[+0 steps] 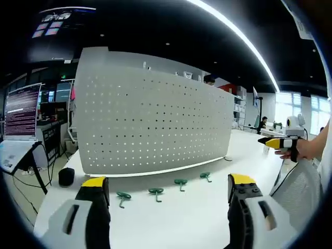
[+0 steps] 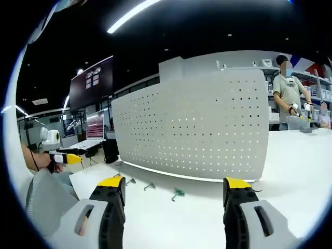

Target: Insert the hook assembly into the mounting plate slot until the hook locks in place.

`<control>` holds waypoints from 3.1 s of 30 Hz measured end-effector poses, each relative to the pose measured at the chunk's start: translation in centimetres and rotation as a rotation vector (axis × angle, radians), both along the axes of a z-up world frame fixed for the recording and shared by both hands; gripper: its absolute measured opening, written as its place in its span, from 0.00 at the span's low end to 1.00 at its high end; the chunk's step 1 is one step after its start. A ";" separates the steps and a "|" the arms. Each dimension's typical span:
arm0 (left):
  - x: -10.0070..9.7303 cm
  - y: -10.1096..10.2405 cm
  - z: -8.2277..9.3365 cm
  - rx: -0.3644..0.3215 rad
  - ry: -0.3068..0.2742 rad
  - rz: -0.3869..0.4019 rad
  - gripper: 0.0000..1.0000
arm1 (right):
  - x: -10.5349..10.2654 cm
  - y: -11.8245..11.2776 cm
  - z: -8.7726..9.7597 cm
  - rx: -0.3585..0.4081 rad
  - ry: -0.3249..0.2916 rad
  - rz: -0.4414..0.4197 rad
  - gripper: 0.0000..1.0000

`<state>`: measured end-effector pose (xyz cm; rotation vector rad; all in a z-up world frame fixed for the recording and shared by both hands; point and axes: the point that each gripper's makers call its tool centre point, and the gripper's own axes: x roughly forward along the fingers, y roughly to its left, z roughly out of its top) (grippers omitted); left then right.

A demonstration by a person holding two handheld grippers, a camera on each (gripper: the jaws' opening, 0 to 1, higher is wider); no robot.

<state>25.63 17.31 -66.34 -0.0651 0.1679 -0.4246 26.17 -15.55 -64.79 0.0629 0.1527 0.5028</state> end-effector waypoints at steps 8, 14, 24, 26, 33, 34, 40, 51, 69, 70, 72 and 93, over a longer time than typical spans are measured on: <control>0.0 0.2 -0.1 0.001 0.003 0.002 0.97 | 0.0 0.0 -0.2 -0.001 0.005 0.003 0.75; 0.0 0.2 -0.2 -0.001 0.003 0.003 0.97 | 0.0 0.1 -0.3 -0.002 0.007 0.006 0.75; 0.0 0.1 -0.1 0.000 0.002 0.001 0.97 | 0.0 0.0 -0.2 0.000 0.005 0.004 0.75; -0.1 0.1 -0.1 -0.002 0.002 0.001 0.97 | 0.0 0.0 -0.2 -0.001 0.004 0.003 0.75; 0.0 0.1 -0.1 -0.003 0.002 -0.001 0.97 | 0.1 0.0 -0.1 0.002 -0.004 0.004 0.74; 0.0 0.1 -0.1 -0.002 0.001 -0.001 0.97 | 0.1 0.0 -0.1 0.002 -0.002 0.003 0.74; 0.0 0.1 0.0 -0.006 -0.002 0.000 0.97 | 0.0 0.1 0.0 0.002 -0.004 0.003 0.74; 0.0 0.0 -0.3 0.009 0.014 -0.009 0.96 | 0.0 0.1 -0.1 0.001 -0.001 0.010 0.72; 1.2 0.3 -0.6 0.084 0.037 -0.059 0.95 | 0.3 0.5 -0.1 -0.010 0.008 0.027 0.72; 1.3 0.3 -0.6 0.089 0.041 -0.065 0.95 | 0.3 0.5 0.0 -0.010 0.007 0.030 0.72; 1.6 0.5 -0.5 0.105 0.040 -0.074 0.95 | 0.2 0.7 0.0 -0.020 0.001 0.036 0.72; 5.0 1.2 -1.7 0.198 0.102 -0.249 0.93 | 0.2 0.8 -0.3 -0.045 0.012 0.044 0.71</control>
